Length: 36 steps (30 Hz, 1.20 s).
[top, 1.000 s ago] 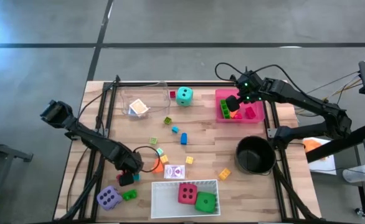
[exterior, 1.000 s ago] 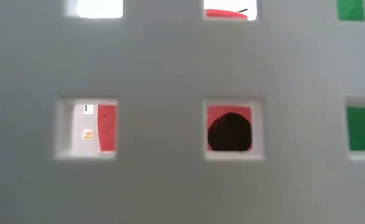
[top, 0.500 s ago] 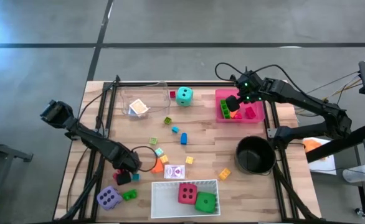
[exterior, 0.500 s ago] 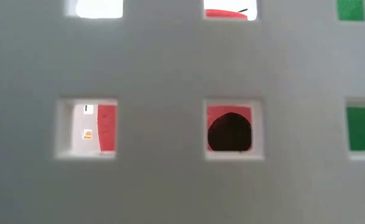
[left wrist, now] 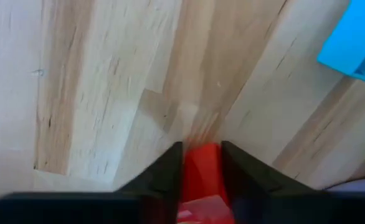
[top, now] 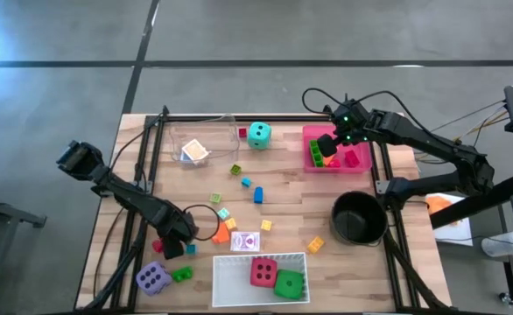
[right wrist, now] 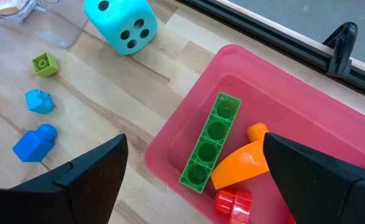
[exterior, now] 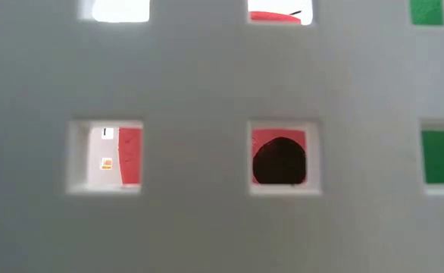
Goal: Pick & Place Toys
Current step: Put the red game piece into the red bin
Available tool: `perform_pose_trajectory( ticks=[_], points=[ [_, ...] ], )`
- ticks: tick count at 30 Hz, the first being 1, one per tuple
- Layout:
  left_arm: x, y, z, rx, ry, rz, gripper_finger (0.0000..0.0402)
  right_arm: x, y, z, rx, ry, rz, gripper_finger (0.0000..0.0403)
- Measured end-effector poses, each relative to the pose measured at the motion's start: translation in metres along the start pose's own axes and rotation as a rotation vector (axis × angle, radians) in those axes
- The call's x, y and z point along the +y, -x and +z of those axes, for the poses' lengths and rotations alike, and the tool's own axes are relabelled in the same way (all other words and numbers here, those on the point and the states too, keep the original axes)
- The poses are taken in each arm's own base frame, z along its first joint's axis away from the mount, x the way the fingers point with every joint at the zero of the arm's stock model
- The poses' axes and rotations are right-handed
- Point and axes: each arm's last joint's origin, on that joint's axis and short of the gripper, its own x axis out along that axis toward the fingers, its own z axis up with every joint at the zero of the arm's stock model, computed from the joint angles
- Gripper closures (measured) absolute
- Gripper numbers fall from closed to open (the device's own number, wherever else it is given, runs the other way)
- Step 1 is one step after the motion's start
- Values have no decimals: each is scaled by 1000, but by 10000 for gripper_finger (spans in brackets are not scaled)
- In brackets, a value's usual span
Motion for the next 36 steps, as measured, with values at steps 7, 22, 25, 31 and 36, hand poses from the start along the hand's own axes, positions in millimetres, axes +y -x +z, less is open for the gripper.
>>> perform_pose_trajectory(
  ticks=[7, 22, 25, 31, 36],
  points=[
    [-1, 1, 0, 11, 2, -14, 397, 0, 0, 0, 0, 0, 0, 37],
    [-2, 7, 1, 90, 164, -68, 371, 0, 0, 0, 0, 0, 0, 37],
    [-4, 14, 3, 90, 229, -99, 322, 0, 0, 0, 0, 0, 0, 37],
    [-6, 25, 3, 107, 406, -152, 207, 0, 0, 0, 0, 0, 0, 37],
    [-5, 26, -4, 207, 637, -135, 142, 0, 0, 0, 0, 0, 0, 37]
  ],
)
